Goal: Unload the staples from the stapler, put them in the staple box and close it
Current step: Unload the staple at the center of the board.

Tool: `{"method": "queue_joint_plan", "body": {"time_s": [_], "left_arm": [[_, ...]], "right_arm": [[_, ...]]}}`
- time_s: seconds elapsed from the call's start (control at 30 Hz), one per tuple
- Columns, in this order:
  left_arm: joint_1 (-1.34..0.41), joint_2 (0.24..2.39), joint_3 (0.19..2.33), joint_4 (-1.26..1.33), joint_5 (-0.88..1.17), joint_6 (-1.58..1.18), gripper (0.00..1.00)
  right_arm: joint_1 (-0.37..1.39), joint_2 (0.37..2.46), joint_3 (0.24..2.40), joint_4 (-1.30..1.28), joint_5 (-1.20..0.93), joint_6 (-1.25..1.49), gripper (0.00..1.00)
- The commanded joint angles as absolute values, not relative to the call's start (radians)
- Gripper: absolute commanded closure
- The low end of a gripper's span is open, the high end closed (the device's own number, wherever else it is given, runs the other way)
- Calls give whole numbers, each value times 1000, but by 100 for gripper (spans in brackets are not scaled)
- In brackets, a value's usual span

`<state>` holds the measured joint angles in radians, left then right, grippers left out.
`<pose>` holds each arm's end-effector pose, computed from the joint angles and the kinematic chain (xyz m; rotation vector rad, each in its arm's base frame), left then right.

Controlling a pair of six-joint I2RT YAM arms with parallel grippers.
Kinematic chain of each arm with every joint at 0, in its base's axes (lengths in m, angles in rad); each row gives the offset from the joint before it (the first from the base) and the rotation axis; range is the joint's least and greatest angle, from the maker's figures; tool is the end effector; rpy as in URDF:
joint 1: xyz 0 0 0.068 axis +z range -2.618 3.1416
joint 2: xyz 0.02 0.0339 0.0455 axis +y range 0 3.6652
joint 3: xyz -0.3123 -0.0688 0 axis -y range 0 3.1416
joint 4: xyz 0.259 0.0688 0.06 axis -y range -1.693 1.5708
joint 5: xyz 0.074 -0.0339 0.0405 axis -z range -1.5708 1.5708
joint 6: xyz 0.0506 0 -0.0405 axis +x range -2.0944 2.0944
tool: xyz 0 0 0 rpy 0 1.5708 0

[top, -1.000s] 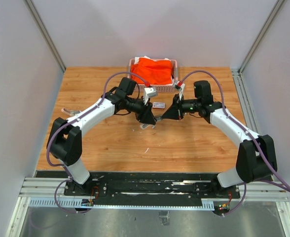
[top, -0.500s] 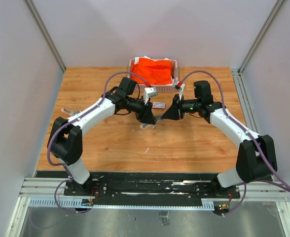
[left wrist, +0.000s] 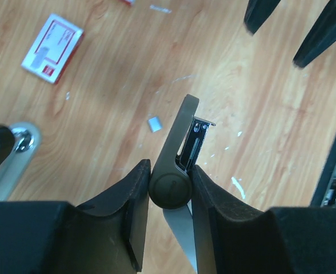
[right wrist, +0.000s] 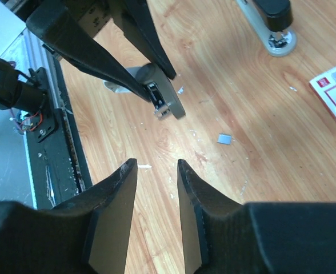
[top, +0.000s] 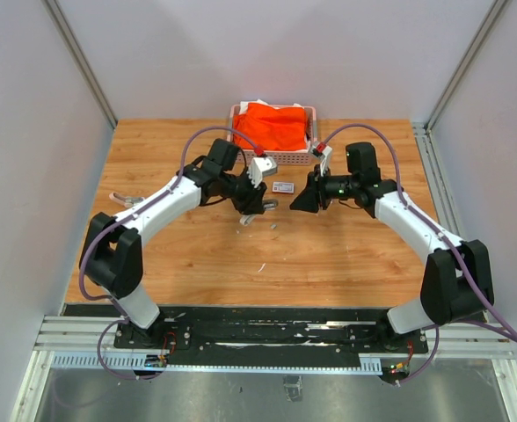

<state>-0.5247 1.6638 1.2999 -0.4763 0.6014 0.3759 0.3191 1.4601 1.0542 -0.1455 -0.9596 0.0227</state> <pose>0.3229 -0.2200 0.3022 1.2711 1.9903 -0.7919 0.3050 0.1444 0.3228 -0.8698 1.8904 1.2145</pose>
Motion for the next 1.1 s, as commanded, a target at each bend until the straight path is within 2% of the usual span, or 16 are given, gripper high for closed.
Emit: {"method": "queue_joint_plan", "body": {"time_s": [0.0,0.37,0.9,1.07], "left_arm": [[-515,1602,1259,-468,439,457,80],[-526,1534,1060,-223,136,542,84],[-758,1545,942,-27,-327,774,87],[-802,1568,937,-17,-374,781,88]], "right_arm": [[292,1457,1084,-170,-889,17,64],[237,1424,1075,-165,-828,11,64],[134,1390,1070,-161,-725,41,63],[82,1397,1064,-158,-750,73,63]]}}
